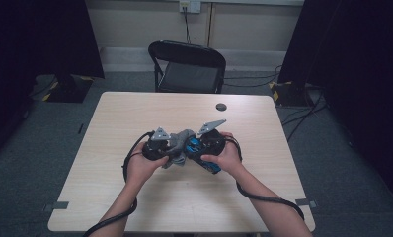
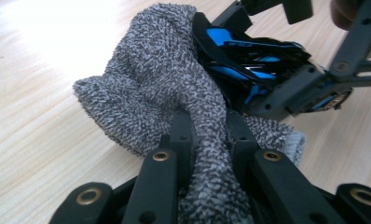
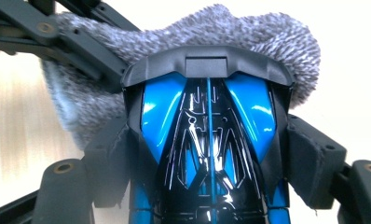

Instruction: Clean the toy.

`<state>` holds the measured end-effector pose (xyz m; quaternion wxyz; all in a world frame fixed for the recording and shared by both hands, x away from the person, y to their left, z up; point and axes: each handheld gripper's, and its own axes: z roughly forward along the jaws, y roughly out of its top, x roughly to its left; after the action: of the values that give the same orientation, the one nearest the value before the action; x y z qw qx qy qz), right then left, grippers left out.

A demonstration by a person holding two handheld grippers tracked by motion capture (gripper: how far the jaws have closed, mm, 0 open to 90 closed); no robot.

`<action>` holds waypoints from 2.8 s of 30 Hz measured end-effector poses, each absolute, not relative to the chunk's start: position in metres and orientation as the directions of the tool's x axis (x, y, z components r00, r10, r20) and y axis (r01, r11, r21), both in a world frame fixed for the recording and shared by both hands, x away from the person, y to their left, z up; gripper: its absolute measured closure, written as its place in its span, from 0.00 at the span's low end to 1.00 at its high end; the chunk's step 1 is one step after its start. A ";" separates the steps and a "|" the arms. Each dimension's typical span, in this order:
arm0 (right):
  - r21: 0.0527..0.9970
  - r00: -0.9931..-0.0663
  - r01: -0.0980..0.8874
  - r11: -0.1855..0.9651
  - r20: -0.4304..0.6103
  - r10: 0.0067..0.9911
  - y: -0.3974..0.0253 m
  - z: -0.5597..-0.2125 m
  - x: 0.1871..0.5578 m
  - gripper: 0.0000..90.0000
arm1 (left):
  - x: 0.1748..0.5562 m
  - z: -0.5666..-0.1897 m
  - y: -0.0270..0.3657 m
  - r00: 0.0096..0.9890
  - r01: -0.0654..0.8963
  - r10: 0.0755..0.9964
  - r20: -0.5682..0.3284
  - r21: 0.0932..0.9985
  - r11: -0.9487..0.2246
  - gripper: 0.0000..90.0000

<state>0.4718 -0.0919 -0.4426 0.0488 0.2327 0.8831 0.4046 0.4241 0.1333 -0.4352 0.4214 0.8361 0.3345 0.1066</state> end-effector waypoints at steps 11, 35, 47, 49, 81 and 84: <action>0.734 -0.869 0.390 0.555 0.094 0.486 -0.098 -0.441 0.479 0.29 | 0.415 -0.435 0.139 0.776 0.458 0.617 -0.128 0.787 -0.413 0.86; 0.742 -0.814 0.447 0.500 0.106 0.571 -0.132 -0.434 0.498 0.29 | 0.408 -0.437 0.168 0.767 0.491 0.623 -0.155 0.767 -0.413 0.86; 0.742 -0.852 0.416 0.526 0.114 0.512 -0.123 -0.437 0.482 0.29 | 0.436 -0.421 0.195 0.616 0.533 0.774 -0.145 0.800 -0.275 0.86; 0.741 -0.858 0.412 0.529 0.120 0.500 -0.119 -0.438 0.479 0.29 | 0.441 -0.421 0.190 0.614 0.532 0.777 -0.140 0.800 -0.276 0.86; 0.725 -0.879 0.388 0.568 0.107 0.464 -0.107 -0.442 0.476 0.29 | 0.442 -0.433 0.126 0.774 0.470 0.617 -0.138 0.779 -0.415 0.86; 0.718 -0.875 0.396 0.572 0.107 0.471 -0.108 -0.441 0.478 0.29 | 0.439 -0.433 0.129 0.785 0.463 0.604 -0.139 0.779 -0.423 0.86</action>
<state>0.4777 -0.1079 -0.4406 0.0483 0.2449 0.8853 0.3924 0.4387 0.1294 -0.4332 0.4333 0.8395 0.3178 0.0810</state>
